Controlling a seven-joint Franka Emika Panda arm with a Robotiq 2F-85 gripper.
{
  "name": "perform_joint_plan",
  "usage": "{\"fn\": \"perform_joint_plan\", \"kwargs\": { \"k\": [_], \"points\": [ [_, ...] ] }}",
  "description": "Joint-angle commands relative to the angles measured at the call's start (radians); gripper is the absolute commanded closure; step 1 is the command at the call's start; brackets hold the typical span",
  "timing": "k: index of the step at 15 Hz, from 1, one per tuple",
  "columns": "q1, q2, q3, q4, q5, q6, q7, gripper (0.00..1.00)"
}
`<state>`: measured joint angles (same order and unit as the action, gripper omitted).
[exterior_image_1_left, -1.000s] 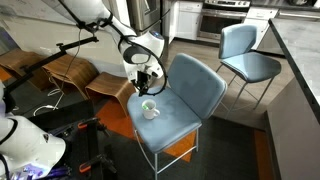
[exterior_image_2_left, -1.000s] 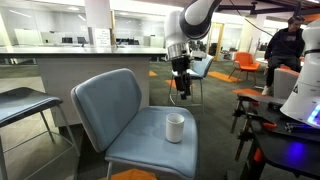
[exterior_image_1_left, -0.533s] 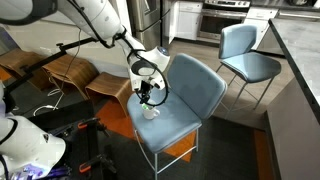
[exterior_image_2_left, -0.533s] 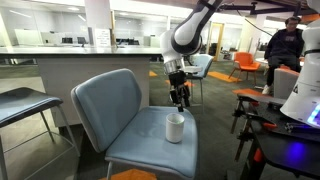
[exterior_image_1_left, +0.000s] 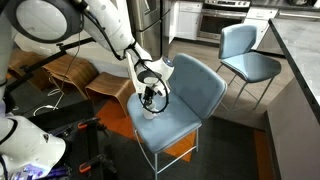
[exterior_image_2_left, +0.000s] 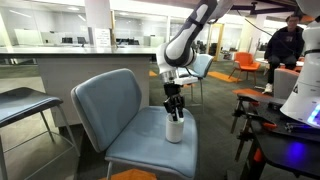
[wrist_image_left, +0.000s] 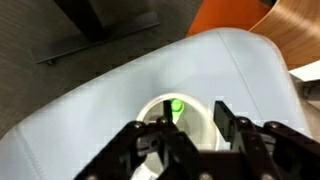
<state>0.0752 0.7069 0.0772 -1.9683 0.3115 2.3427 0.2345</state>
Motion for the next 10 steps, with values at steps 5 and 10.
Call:
{"fn": "perform_joint_plan", "kwargs": {
  "k": [5,10],
  "points": [
    [-0.010,0.057,-0.017,0.058,0.040,0.032,0.036,0.49],
    [-0.027,0.072,-0.011,0.063,0.050,0.038,0.021,0.54]
  ]
}}
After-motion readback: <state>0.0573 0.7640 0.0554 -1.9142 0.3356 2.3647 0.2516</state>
